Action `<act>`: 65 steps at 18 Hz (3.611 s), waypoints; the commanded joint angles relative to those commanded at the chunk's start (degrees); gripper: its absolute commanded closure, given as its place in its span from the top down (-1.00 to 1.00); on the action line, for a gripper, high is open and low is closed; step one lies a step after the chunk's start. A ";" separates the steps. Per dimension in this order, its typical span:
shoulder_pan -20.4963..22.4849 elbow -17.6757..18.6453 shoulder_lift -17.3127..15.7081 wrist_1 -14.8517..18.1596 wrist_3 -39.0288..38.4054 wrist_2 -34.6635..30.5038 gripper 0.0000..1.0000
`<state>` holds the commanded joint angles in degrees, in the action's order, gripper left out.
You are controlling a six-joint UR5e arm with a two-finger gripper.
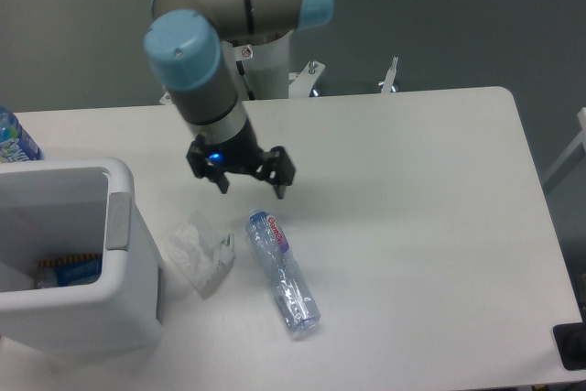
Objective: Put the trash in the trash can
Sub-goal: 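Move the gripper down toward the crumpled white tissue, then close the gripper on the tissue and lift it, then carry the tissue over the white bin and release it inside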
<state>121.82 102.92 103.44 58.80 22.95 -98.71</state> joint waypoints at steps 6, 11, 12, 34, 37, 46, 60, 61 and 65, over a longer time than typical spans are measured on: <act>-1.76 0.88 3.43 -0.18 -2.47 3.61 1.00; -2.29 0.97 5.98 -0.53 -3.88 3.61 1.00; -2.29 0.88 6.33 -0.53 -3.88 3.61 1.00; -1.67 0.00 7.22 -0.79 -5.02 3.09 -1.00; -1.06 -0.17 5.73 -0.70 -4.67 3.43 -1.00; 5.26 -0.70 -6.39 -0.70 -4.67 7.82 -1.00; 17.14 -16.61 -10.10 -1.23 -15.66 37.26 -1.00; 16.87 -16.43 -10.45 -1.23 -15.66 38.23 -1.00; 14.07 -15.82 -10.45 -1.23 -15.74 41.84 -1.00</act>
<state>135.89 87.10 92.99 57.57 7.21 -56.87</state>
